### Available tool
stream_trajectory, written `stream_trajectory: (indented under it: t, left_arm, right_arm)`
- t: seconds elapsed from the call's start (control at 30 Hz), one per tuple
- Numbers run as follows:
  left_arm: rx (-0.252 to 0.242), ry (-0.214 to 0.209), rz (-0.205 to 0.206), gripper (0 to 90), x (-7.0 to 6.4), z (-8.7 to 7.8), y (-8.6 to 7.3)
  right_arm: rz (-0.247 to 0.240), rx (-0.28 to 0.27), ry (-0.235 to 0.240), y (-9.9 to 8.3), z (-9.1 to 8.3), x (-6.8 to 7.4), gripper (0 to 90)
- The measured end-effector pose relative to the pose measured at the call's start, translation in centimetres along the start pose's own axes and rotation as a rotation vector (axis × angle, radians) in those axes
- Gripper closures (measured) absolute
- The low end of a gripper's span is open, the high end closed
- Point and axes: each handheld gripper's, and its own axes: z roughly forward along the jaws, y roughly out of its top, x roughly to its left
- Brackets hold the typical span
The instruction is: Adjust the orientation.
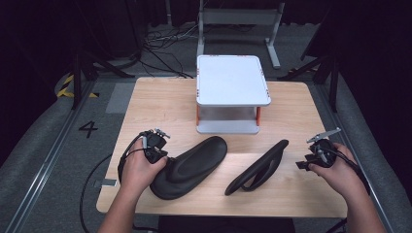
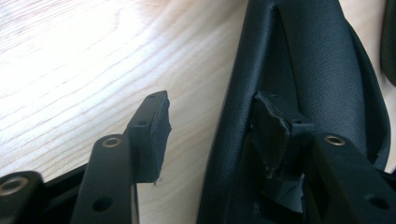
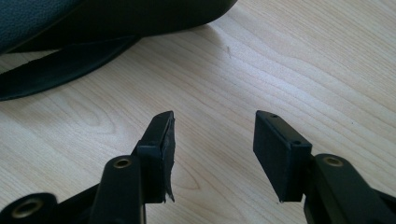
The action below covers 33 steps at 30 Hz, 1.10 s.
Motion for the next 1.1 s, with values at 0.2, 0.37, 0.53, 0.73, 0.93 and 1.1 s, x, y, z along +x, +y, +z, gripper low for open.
stream_trajectory:
  t: [0.2, 0.37, 0.53, 0.73, 0.93, 1.1]
  left_arm:
    - [-0.011, -0.004, -0.056, 39.0, 1.4, -0.5, -0.5]
    - [-0.009, -0.053, -0.082, 33.2, 2.7, -1.2, -1.0]
    - [-0.038, 0.052, -0.126, 33.1, 3.2, -2.5, -1.5]
    - [-0.016, 0.056, -0.065, 31.5, 1.4, -2.0, -0.8]
    - [0.028, 0.048, 0.02, 33.4, -1.2, -0.6, 0.3]
    - [0.098, 0.083, 0.088, 52.2, -1.7, 1.0, 0.7]
  right_arm:
    - [-0.007, -0.002, 0.002, 0.0, 0.0, 0.1, 49.4]
    - [-0.013, 0.0, 0.004, 0.0, 0.1, 0.1, 48.9]
    - [-0.012, 0.001, 0.004, 0.0, 0.1, 0.1, 48.8]
    - [-0.019, 0.008, 0.007, 0.0, 0.3, 0.3, 48.2]
    - [-0.03, 0.012, 0.003, 0.0, 0.6, 0.3, 47.3]
    - [-0.036, 0.018, 0.005, -0.3, 0.6, 0.4, 46.9]
